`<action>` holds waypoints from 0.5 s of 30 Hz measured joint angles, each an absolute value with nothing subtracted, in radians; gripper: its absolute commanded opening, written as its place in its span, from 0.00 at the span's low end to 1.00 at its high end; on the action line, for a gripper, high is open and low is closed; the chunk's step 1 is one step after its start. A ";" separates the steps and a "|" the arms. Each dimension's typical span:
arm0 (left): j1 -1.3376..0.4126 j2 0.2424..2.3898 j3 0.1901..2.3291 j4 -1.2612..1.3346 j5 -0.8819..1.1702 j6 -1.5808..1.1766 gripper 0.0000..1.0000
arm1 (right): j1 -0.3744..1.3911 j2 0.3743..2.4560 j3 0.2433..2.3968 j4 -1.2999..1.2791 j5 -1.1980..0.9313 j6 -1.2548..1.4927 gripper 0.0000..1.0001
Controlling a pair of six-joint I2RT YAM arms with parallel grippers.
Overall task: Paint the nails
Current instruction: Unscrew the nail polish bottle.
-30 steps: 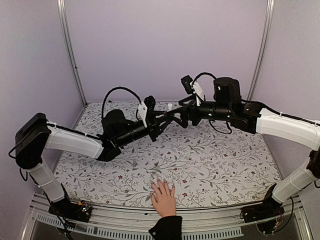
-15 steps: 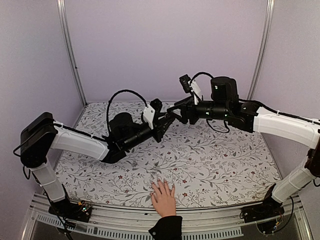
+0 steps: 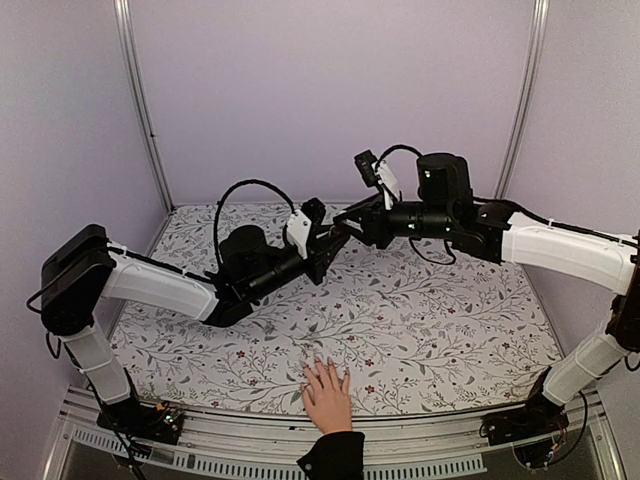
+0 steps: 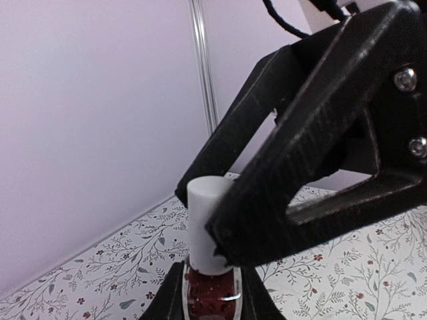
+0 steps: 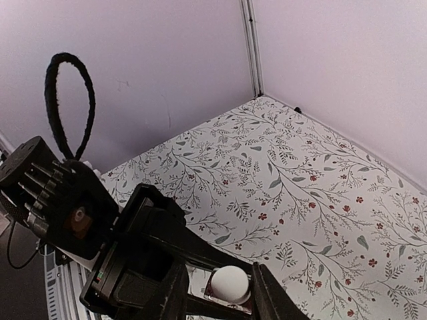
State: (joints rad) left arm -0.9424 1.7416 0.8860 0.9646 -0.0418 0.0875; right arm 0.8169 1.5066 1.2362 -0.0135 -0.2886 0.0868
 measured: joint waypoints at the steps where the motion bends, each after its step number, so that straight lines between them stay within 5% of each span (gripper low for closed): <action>1: -0.942 1.742 0.886 0.965 -0.040 0.087 0.00 | 0.817 1.507 1.236 -0.014 -0.292 0.086 0.28; 15: -0.920 1.737 0.886 0.953 0.048 0.037 0.00 | 0.804 1.507 1.236 -0.014 -0.317 0.052 0.10</action>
